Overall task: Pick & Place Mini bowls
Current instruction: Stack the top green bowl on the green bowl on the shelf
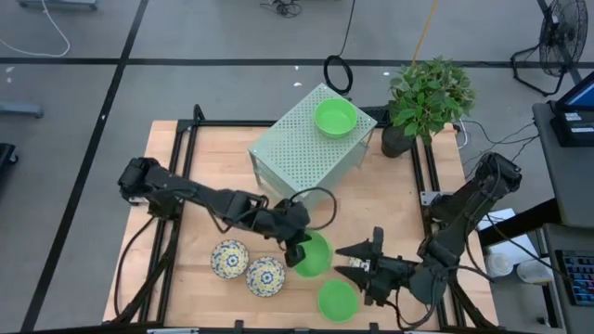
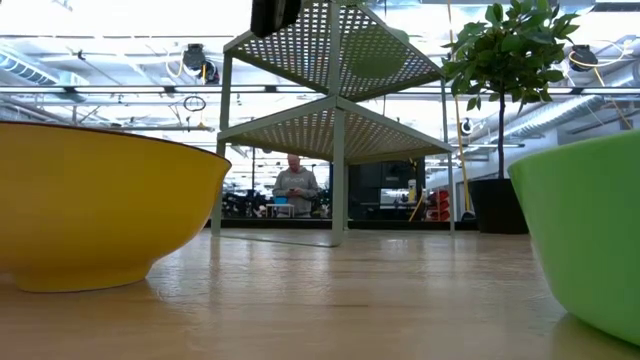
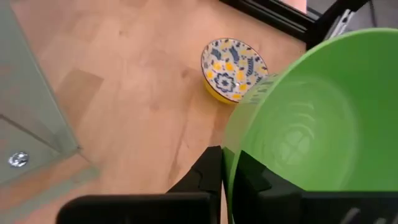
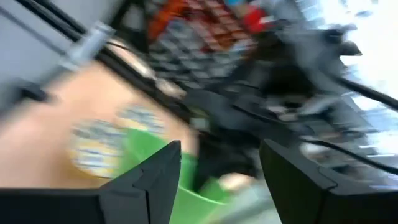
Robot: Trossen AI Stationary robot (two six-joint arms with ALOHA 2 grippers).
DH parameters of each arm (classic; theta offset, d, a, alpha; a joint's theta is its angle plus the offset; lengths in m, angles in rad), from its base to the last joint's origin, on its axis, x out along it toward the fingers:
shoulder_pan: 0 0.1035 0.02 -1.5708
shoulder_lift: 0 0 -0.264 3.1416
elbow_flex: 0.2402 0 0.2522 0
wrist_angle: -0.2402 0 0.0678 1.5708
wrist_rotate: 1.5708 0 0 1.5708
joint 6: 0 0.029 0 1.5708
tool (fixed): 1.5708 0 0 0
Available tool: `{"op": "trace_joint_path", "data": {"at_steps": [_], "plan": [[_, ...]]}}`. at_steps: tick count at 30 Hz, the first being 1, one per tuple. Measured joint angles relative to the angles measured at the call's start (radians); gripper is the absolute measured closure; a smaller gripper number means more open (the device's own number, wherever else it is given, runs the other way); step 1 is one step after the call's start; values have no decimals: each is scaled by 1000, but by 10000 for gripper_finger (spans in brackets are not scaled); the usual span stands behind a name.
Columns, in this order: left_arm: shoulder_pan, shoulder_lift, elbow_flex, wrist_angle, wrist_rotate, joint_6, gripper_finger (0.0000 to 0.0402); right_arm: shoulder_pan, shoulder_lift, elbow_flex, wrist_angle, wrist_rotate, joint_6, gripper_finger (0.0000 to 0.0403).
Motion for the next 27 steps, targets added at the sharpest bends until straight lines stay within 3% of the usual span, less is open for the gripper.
{"op": "trace_joint_path", "data": {"at_steps": [4,6,11,16,27], "plan": [[16,0,0,-12,74,-2,392,-92,7,146,-329,-443,364,193],[16,0,0,-10,76,1,396,-141,18,190,-435,-544,416,193],[17,0,0,-23,114,16,382,-208,21,201,-513,-584,312,193],[14,0,0,-57,200,50,396,-253,39,203,-516,-664,270,193],[3,0,0,-257,279,309,394,-260,179,201,-456,-639,17,193]]}}
